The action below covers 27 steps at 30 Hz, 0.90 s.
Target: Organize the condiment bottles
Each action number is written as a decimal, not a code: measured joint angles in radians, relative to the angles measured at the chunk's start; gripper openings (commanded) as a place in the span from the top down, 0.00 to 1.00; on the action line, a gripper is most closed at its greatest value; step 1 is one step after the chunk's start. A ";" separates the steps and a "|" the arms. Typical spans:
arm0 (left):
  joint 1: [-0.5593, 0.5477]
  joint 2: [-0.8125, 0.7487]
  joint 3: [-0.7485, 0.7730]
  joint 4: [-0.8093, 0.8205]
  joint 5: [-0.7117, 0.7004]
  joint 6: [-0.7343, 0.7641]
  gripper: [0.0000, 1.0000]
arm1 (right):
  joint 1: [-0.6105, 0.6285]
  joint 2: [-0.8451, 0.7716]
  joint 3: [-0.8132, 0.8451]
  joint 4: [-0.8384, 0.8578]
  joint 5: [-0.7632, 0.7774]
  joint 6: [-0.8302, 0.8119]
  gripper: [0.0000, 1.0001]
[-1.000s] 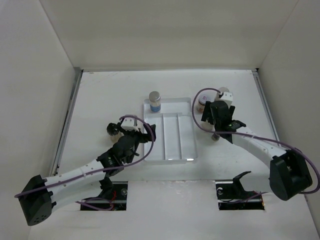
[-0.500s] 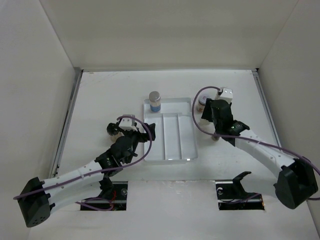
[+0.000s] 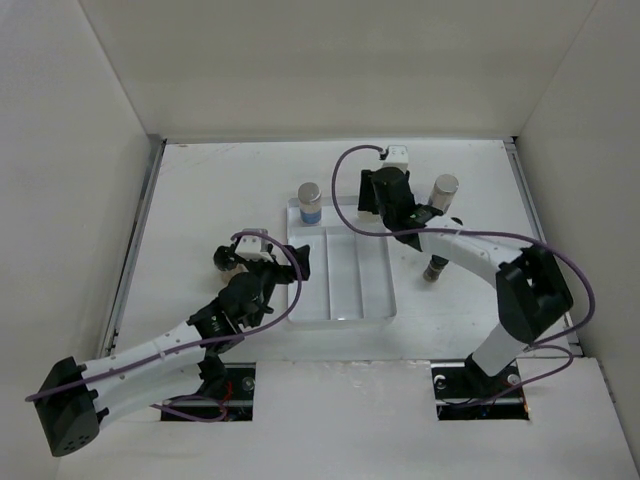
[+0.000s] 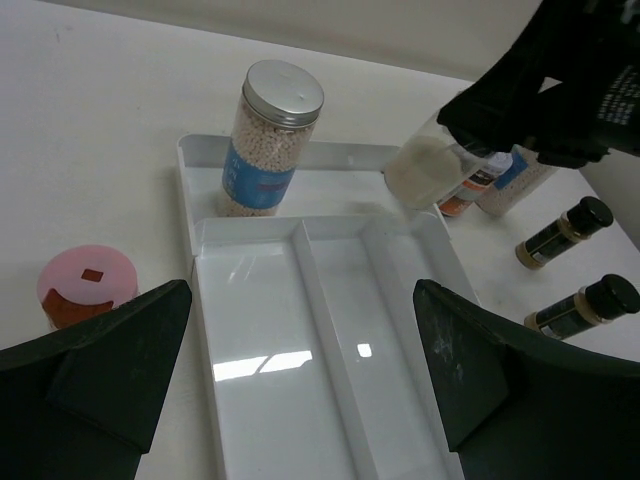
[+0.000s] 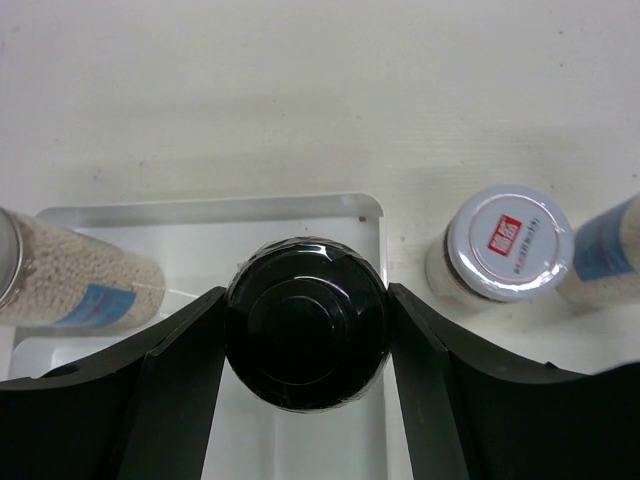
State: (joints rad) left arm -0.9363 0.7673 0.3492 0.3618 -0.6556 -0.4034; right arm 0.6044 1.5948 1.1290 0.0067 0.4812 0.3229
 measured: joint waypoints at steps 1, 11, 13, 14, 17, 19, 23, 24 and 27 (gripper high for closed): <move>0.000 -0.005 0.000 -0.002 0.000 0.000 0.05 | 0.000 0.027 0.016 0.004 0.000 -0.006 0.44; 0.036 -0.033 0.094 -0.220 -0.114 -0.007 0.05 | -0.001 0.206 0.057 0.054 0.012 -0.038 0.13; 0.056 -0.040 0.119 -0.279 -0.134 -0.020 0.05 | -0.001 0.206 0.057 0.066 0.016 -0.037 0.03; 0.067 -0.042 0.128 -0.307 -0.142 -0.029 0.05 | -0.001 0.202 0.057 0.079 0.018 -0.039 0.00; 0.091 -0.034 0.137 -0.377 -0.144 -0.055 0.08 | 0.001 0.161 0.046 0.085 0.019 -0.040 0.00; 0.099 -0.014 0.137 -0.411 -0.137 -0.071 0.10 | 0.006 0.091 0.016 0.089 0.019 -0.042 0.00; 0.088 0.030 0.137 -0.435 -0.110 -0.095 0.18 | 0.034 -0.135 -0.101 0.114 0.026 -0.041 0.00; 0.079 0.038 0.137 -0.432 -0.106 -0.099 0.18 | 0.041 -0.206 -0.146 0.124 0.034 -0.038 0.03; 0.042 0.075 0.137 -0.412 -0.095 -0.106 0.19 | 0.058 -0.395 -0.286 0.135 0.082 -0.013 0.21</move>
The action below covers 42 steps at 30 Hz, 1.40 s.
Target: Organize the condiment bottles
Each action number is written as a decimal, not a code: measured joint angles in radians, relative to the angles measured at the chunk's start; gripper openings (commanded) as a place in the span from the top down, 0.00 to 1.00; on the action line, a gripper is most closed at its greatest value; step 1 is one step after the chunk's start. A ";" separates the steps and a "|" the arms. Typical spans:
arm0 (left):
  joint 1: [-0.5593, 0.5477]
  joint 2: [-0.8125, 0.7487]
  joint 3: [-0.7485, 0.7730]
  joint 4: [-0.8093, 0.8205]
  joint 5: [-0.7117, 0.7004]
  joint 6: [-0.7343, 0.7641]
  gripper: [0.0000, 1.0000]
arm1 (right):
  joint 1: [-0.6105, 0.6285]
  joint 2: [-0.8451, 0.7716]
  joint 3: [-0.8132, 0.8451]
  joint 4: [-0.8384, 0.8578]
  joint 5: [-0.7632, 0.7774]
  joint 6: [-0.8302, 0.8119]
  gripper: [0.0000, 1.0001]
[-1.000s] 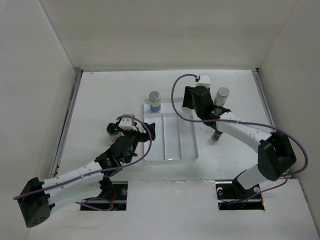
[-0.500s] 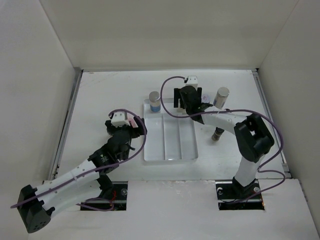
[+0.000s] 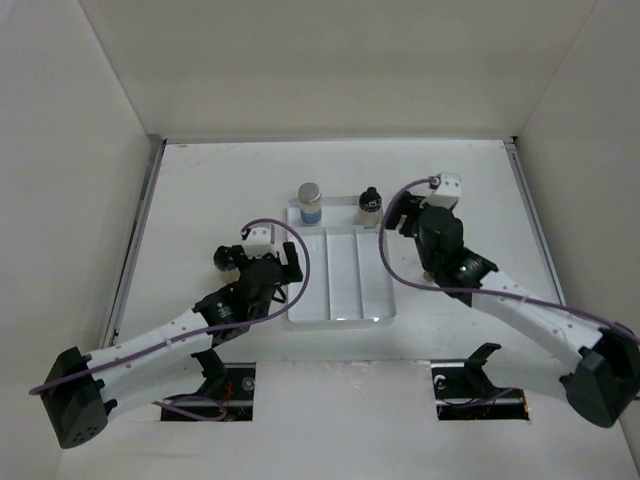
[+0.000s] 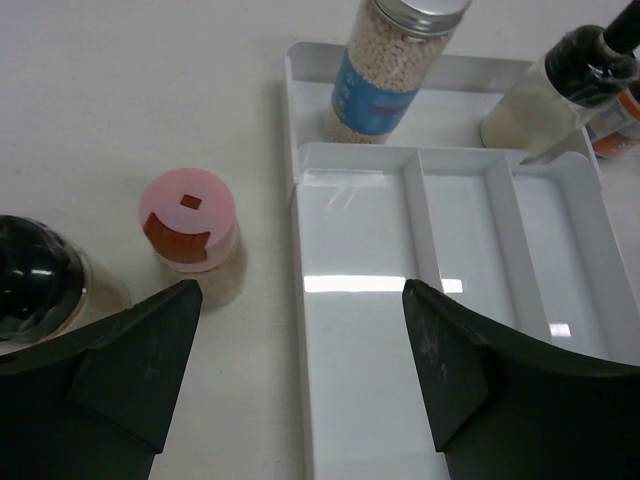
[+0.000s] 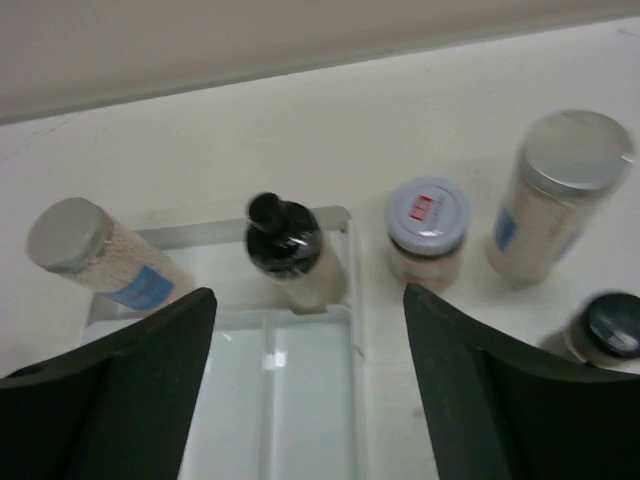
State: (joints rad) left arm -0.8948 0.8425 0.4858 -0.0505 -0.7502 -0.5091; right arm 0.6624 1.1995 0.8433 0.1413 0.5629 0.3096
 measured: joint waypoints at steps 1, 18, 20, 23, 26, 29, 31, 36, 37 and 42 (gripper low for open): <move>-0.012 0.015 0.000 0.008 0.003 0.000 0.19 | 0.000 -0.060 -0.051 -0.010 0.028 0.017 0.21; -0.080 0.153 -0.007 0.268 0.070 -0.004 0.19 | -0.030 -0.281 -0.333 -0.393 0.260 0.309 0.18; -0.080 0.153 -0.018 0.290 0.077 -0.004 0.19 | -0.044 -0.276 -0.333 -0.395 0.250 0.316 0.23; -0.078 0.153 -0.034 0.311 0.087 -0.004 0.19 | -0.076 -0.259 -0.333 -0.393 0.228 0.316 0.30; -0.074 0.153 -0.043 0.320 0.094 -0.004 0.19 | -0.098 -0.229 -0.332 -0.381 0.203 0.316 0.34; -0.074 0.151 -0.048 0.325 0.098 -0.004 0.19 | -0.114 -0.200 -0.328 -0.360 0.182 0.312 0.41; -0.074 0.146 -0.050 0.331 0.100 -0.004 0.19 | -0.127 -0.186 -0.326 -0.347 0.170 0.308 0.48; -0.070 0.139 -0.055 0.340 0.100 -0.004 0.19 | -0.134 -0.173 -0.315 -0.323 0.162 0.296 0.62; -0.070 0.138 -0.056 0.340 0.100 -0.004 0.19 | -0.133 -0.174 -0.311 -0.317 0.163 0.288 0.63; -0.054 0.099 -0.056 0.333 0.106 0.004 0.19 | -0.051 -0.235 -0.256 -0.331 0.174 0.237 0.63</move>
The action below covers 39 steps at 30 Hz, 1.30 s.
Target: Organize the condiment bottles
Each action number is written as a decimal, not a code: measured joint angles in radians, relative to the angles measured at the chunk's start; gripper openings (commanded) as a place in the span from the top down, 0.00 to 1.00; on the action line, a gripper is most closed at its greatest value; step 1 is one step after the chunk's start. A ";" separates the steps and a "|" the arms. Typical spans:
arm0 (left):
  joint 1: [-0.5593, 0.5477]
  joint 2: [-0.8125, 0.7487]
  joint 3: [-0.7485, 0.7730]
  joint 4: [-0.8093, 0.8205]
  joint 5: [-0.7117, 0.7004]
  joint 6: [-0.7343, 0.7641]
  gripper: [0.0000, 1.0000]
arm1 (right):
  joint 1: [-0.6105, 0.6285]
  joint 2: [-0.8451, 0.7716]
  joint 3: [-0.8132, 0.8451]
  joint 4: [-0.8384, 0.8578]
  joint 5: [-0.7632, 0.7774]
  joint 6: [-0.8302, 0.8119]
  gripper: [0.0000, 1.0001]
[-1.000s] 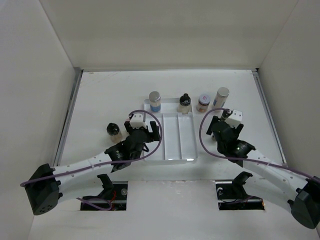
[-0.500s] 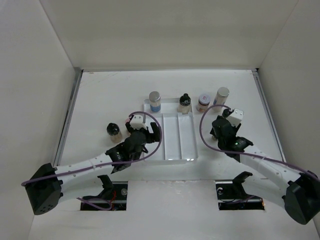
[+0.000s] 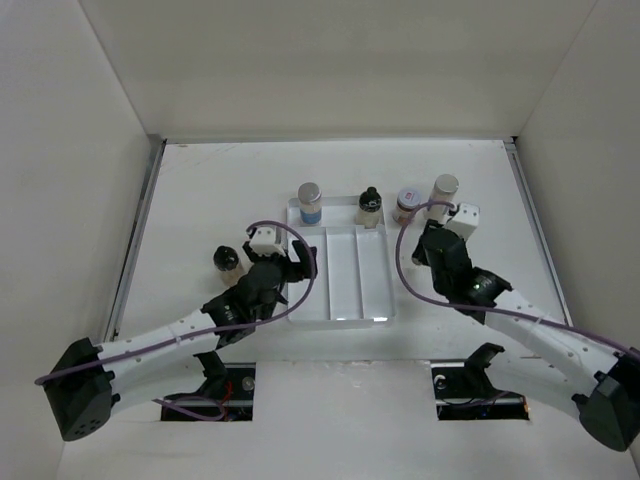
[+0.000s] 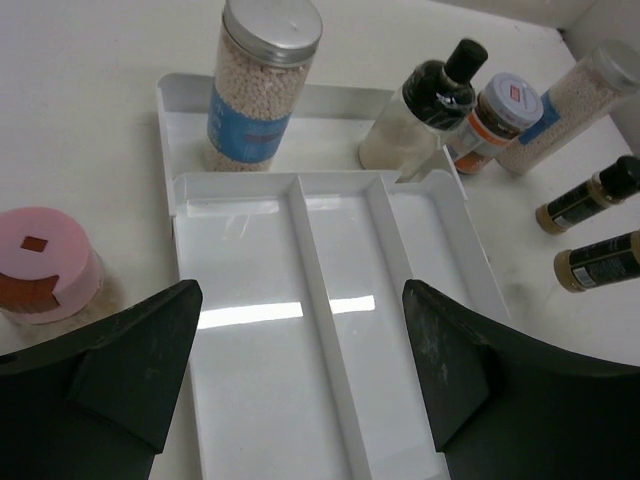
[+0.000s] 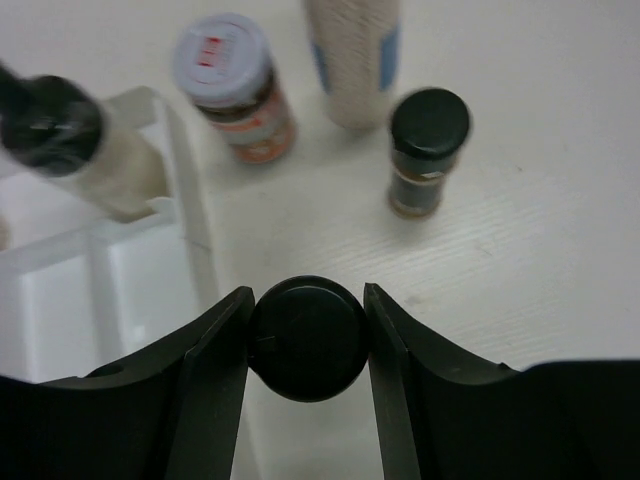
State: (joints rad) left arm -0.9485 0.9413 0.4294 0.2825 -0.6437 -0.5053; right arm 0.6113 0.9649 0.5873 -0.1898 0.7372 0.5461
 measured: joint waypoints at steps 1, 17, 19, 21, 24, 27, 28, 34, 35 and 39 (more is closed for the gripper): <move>0.010 -0.018 0.000 -0.002 0.001 0.005 0.19 | 0.031 -0.010 0.028 -0.007 -0.001 -0.010 0.62; 0.097 -0.212 -0.034 -0.012 0.019 0.029 0.19 | 0.230 0.573 0.610 0.190 -0.127 -0.231 0.62; 0.096 -0.228 -0.038 -0.027 0.020 0.029 0.19 | 0.206 0.659 0.674 0.202 -0.149 -0.249 0.62; 0.095 -0.247 -0.039 -0.039 0.020 0.029 0.19 | 0.179 0.726 0.721 0.209 -0.166 -0.261 0.62; 0.090 -0.275 -0.039 -0.055 0.019 0.029 0.19 | 0.142 0.820 0.789 0.215 -0.187 -0.272 0.62; 0.089 -0.296 -0.039 -0.077 0.013 0.028 0.19 | 0.115 0.896 0.829 0.223 -0.196 -0.281 0.61; 0.089 -0.301 -0.039 -0.084 0.009 0.028 0.19 | 0.111 0.913 0.832 0.224 -0.198 -0.281 0.61; 0.089 -0.311 -0.039 -0.106 -0.003 0.028 0.19 | 0.108 0.991 0.832 0.218 -0.220 -0.278 0.59; 0.089 -0.311 -0.039 -0.109 -0.003 0.028 0.19 | 0.108 0.996 0.832 0.217 -0.224 -0.276 0.58; 0.089 -0.309 -0.039 -0.115 -0.003 0.028 0.19 | 0.108 1.004 0.832 0.217 -0.233 -0.261 0.51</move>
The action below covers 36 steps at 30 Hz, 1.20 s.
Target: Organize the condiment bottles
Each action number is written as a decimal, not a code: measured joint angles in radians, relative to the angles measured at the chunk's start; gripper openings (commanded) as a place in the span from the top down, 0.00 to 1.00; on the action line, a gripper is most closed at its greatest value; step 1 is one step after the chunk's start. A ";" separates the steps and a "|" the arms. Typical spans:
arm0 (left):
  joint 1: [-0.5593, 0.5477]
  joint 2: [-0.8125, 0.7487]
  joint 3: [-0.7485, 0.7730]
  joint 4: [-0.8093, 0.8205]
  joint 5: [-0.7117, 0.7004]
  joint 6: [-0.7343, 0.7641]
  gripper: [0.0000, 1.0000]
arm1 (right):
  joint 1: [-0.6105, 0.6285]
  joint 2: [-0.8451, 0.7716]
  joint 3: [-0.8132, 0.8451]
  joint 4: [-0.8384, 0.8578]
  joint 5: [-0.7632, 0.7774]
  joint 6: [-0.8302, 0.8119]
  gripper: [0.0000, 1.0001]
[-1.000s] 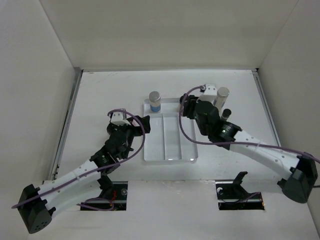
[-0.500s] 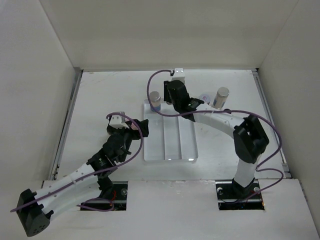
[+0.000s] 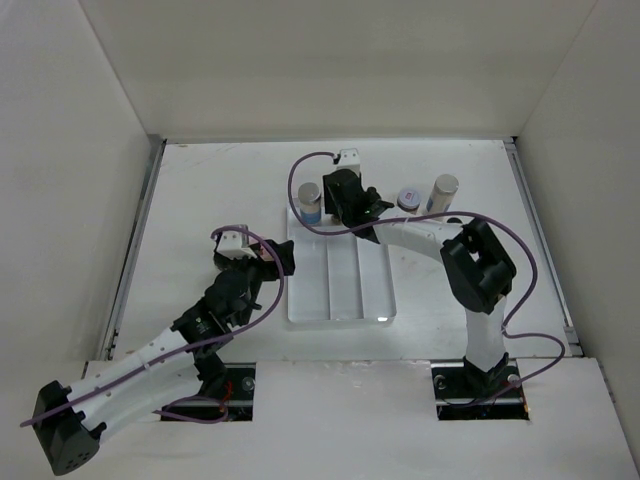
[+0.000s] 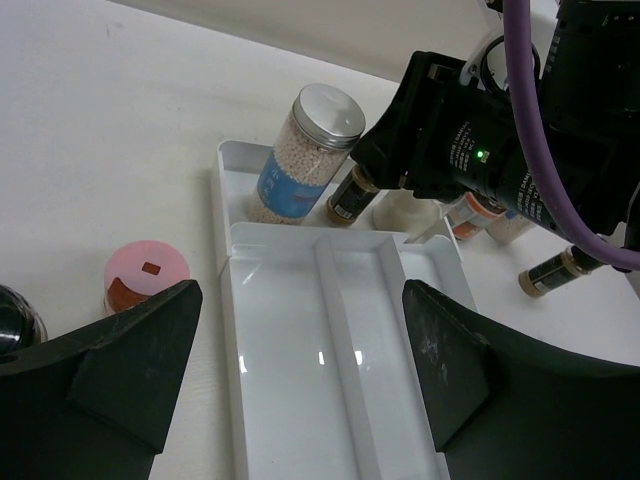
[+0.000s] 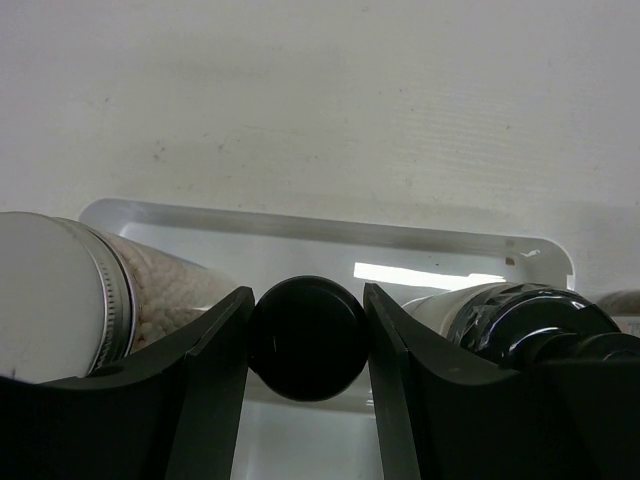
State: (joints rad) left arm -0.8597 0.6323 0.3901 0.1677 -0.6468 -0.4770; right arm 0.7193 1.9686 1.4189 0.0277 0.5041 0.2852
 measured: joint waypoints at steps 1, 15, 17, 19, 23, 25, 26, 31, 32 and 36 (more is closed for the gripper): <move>0.000 0.002 0.000 0.000 0.000 0.000 0.19 | 0.000 0.000 0.000 0.001 -0.001 0.003 0.46; 0.008 0.021 0.000 -0.015 -0.010 0.002 0.20 | 0.001 -0.017 -0.051 0.008 -0.001 0.026 0.22; 0.017 0.024 0.000 -0.028 -0.027 0.002 0.20 | 0.002 -0.049 -0.067 0.002 0.000 0.026 0.18; 0.033 0.043 0.002 -0.053 -0.050 0.002 0.20 | 0.002 -0.103 -0.081 -0.002 -0.001 0.024 0.17; 0.079 0.129 0.024 -0.105 -0.080 0.005 0.19 | 0.010 -0.272 -0.125 0.008 -0.001 0.019 0.12; 0.106 0.181 0.031 -0.117 -0.082 0.006 0.19 | 0.025 -0.379 -0.169 0.020 0.001 0.017 0.10; 0.120 0.202 0.033 -0.121 -0.082 0.006 0.19 | 0.035 -0.434 -0.198 0.034 0.003 0.018 0.10; 0.206 0.291 0.056 -0.118 -0.040 0.019 0.19 | 0.119 -0.672 -0.424 0.134 0.006 0.043 0.10; 0.219 0.307 0.065 -0.113 -0.028 0.022 0.19 | 0.139 -0.707 -0.479 0.152 0.008 0.051 0.10; 0.251 0.382 0.108 -0.092 0.007 0.029 0.20 | 0.185 -0.785 -0.655 0.176 0.010 0.073 0.10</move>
State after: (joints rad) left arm -0.6086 1.0145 0.4984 0.0761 -0.6399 -0.4480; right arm 0.9043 1.1835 0.7639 0.2035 0.5140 0.3580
